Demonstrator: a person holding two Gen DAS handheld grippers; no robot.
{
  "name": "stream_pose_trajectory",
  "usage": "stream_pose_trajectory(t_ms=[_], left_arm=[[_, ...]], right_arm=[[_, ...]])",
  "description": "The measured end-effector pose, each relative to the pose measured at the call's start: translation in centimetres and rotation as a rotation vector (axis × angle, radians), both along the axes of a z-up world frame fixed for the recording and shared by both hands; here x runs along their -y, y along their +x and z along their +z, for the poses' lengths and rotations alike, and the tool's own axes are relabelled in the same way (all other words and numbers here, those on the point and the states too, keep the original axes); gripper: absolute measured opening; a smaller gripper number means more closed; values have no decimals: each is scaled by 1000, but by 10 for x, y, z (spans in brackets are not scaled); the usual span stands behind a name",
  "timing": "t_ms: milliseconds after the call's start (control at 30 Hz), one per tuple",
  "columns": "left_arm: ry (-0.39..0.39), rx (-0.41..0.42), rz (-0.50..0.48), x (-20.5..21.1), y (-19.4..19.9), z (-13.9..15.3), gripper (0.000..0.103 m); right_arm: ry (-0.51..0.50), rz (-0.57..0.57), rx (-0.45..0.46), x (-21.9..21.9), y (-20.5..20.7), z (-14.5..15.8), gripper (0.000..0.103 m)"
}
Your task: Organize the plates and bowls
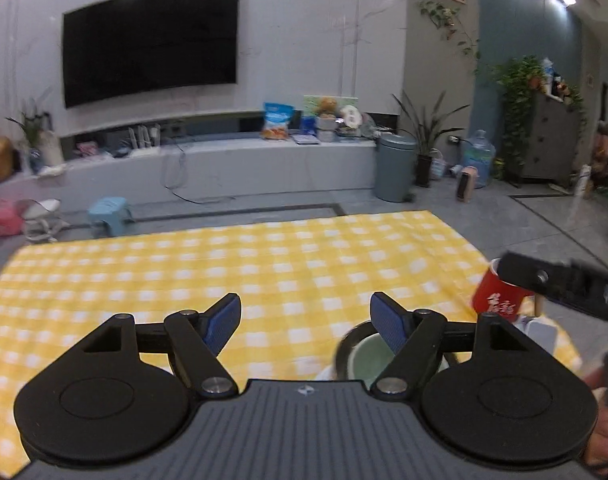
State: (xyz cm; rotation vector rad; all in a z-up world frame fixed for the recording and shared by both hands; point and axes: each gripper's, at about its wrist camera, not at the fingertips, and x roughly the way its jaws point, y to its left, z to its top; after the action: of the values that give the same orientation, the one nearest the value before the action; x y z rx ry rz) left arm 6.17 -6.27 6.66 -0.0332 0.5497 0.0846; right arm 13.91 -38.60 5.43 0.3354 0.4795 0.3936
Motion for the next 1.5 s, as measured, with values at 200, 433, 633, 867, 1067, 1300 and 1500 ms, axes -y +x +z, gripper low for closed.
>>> stream_pose_trajectory(t_ms=[200, 433, 633, 867, 1067, 1300, 1500], left_arm=[[-31, -63, 77, 1, -26, -10, 85], [-27, -141, 85, 4, -53, -29, 82], [-30, -179, 84, 10, -68, -39, 84], [-43, -207, 60, 16, -72, -46, 84], [-24, -198, 64, 18, -76, -43, 84], [-32, -202, 70, 16, -79, -39, 86], [-50, -200, 67, 14, -79, -39, 86]], right_arm=[[-305, 25, -78, -31, -36, -11, 100], [-386, 112, -185, -49, -68, -39, 100], [-394, 130, -184, -58, -87, -38, 100], [-373, 139, -227, -57, -96, -46, 100], [-369, 138, -225, -56, -99, -44, 100], [-370, 142, -211, -58, -102, -40, 100], [-370, 138, -201, -58, -103, -40, 100]])
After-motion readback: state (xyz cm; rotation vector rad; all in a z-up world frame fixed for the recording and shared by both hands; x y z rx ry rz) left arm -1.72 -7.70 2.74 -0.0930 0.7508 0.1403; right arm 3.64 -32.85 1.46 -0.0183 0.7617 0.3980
